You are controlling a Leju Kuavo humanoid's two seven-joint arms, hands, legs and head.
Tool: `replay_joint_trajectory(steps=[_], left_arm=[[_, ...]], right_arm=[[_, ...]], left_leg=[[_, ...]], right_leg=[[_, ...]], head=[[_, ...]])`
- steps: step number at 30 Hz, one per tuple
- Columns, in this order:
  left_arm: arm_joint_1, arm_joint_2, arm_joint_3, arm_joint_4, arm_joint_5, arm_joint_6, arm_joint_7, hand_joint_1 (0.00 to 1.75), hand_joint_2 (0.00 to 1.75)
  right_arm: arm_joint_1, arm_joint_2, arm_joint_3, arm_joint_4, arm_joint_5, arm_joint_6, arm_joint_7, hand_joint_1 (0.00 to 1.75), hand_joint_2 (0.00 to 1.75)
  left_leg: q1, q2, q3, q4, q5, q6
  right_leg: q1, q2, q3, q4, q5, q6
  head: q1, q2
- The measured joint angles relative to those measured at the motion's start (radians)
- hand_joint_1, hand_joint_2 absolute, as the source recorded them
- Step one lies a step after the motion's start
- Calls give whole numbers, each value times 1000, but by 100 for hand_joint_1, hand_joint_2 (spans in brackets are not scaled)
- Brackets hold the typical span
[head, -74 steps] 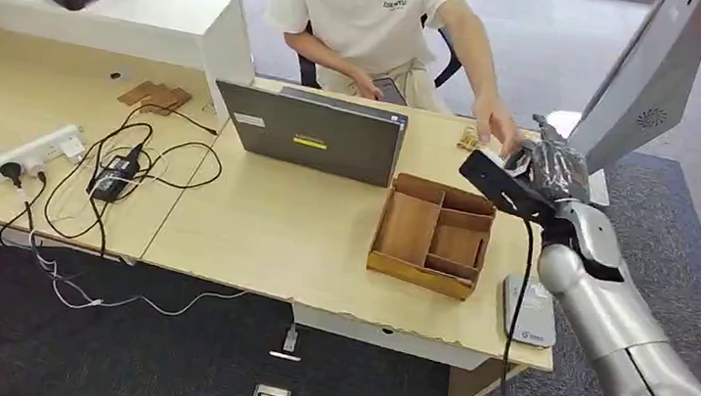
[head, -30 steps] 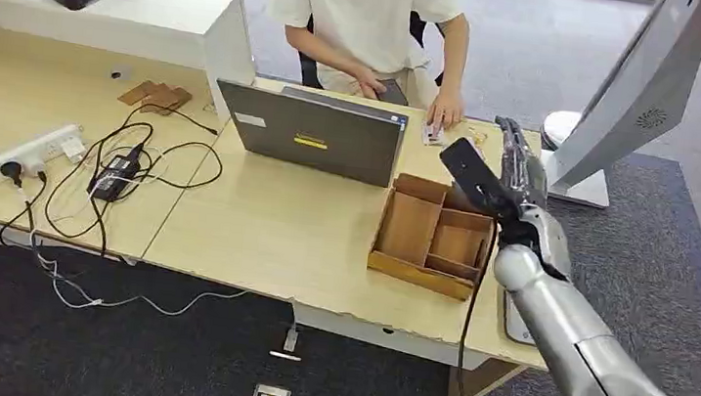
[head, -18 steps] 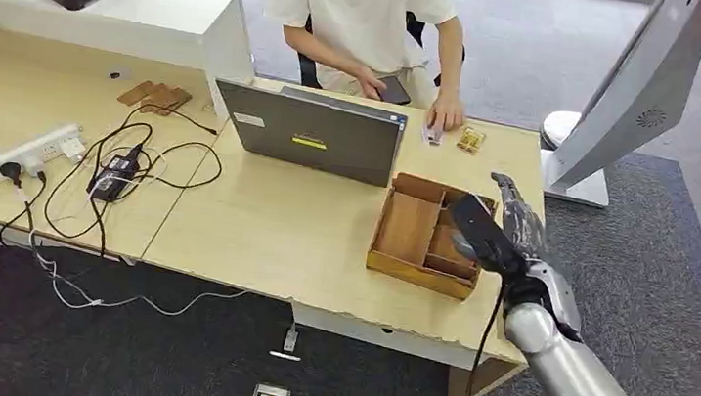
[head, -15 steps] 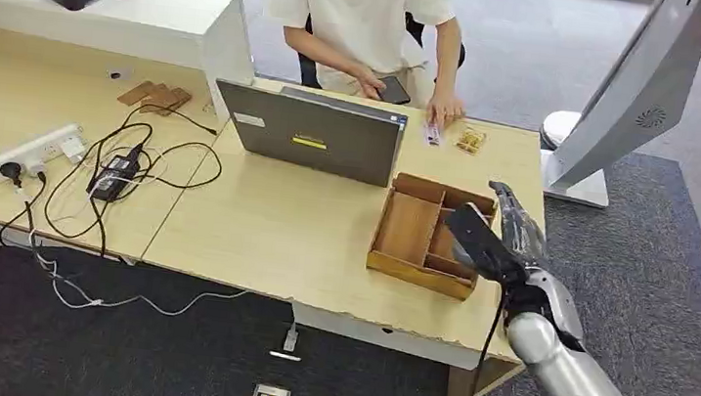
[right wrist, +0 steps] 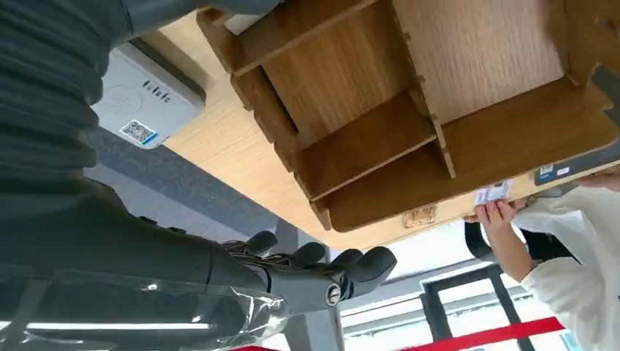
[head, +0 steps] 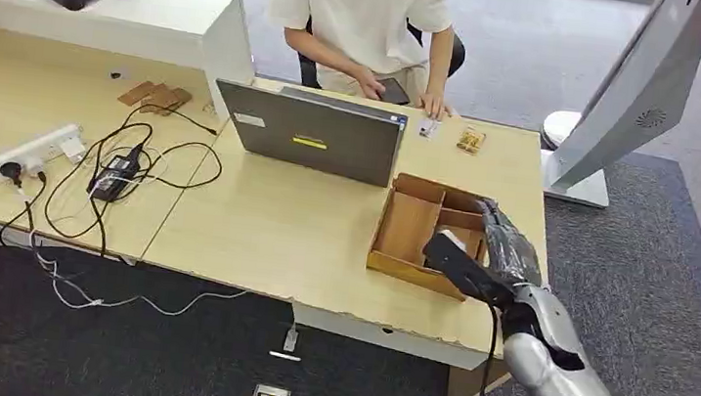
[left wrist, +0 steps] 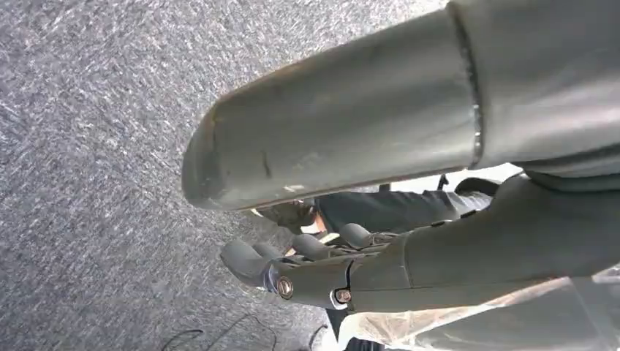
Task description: Pass the card to the sensor for recognition and then transmit it.
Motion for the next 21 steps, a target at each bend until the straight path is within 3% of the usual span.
replay_joint_trajectory(steps=[9, 21], left_arm=[[1, 0, 0, 0, 5, -1, 3, 0, 0], [12, 0, 9, 0, 15, 14, 0, 0, 0]], right_arm=[[14, -15, -5, -23, 22, 52, 26, 0, 175], [48, -34, -13, -123, 68, 177, 77, 0, 175]], left_leg=[[0, 0, 0, 0, 0, 0], [0, 0, 0, 0, 0, 0]], right_leg=[[0, 0, 0, 0, 0, 0], [0, 0, 0, 0, 0, 0]], head=[[0, 0], [0, 0]])
